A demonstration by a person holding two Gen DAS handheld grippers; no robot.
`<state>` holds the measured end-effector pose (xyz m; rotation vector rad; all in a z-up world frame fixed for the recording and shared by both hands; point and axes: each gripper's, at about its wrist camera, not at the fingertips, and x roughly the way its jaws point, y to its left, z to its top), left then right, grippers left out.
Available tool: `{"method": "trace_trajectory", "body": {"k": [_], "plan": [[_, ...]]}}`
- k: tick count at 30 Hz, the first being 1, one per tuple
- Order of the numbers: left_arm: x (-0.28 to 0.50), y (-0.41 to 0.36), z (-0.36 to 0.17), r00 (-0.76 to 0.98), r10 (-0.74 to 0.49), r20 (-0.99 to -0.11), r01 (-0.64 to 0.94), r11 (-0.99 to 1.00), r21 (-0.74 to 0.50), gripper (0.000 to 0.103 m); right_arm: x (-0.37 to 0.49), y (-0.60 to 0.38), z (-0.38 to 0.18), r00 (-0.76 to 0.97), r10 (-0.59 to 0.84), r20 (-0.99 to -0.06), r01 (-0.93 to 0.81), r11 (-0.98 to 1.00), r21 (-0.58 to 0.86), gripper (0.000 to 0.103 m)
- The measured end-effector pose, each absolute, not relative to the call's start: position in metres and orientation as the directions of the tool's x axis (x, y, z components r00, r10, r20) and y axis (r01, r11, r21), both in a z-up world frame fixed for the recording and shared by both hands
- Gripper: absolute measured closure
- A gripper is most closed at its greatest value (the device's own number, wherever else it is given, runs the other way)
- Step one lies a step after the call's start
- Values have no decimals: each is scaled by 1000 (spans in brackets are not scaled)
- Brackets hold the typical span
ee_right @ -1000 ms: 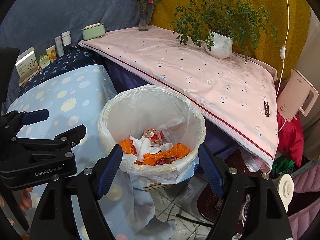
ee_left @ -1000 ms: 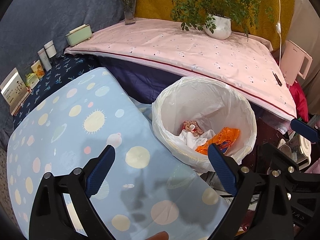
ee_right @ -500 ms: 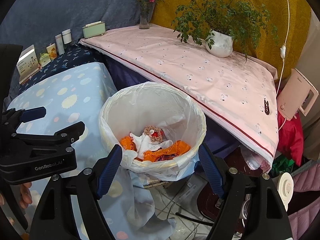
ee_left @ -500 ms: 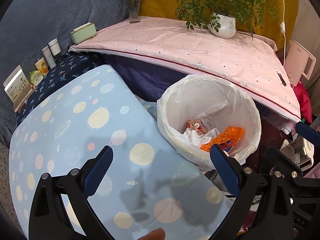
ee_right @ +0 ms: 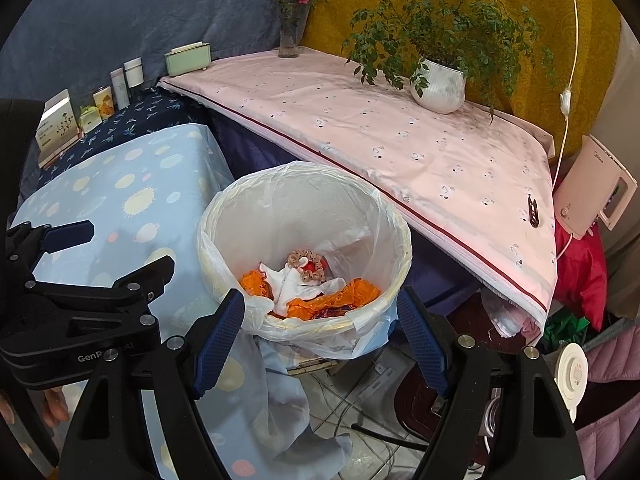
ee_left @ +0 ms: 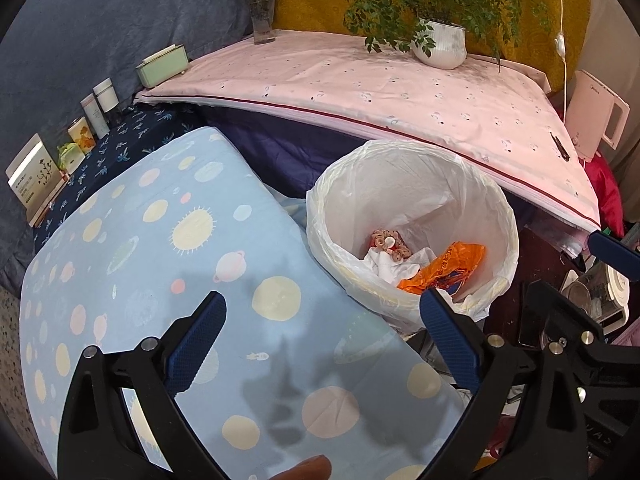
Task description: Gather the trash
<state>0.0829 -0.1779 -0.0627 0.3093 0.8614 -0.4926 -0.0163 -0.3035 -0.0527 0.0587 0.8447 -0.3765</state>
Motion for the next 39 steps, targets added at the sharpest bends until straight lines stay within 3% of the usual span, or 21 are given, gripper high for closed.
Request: {"method": "trace_trajectory", "body": {"k": [39], "plan": [[84, -173, -66, 554, -246, -795, 489, 869, 72, 10, -18, -302, -58, 593, -296, -749, 347, 933, -95, 28]]}}
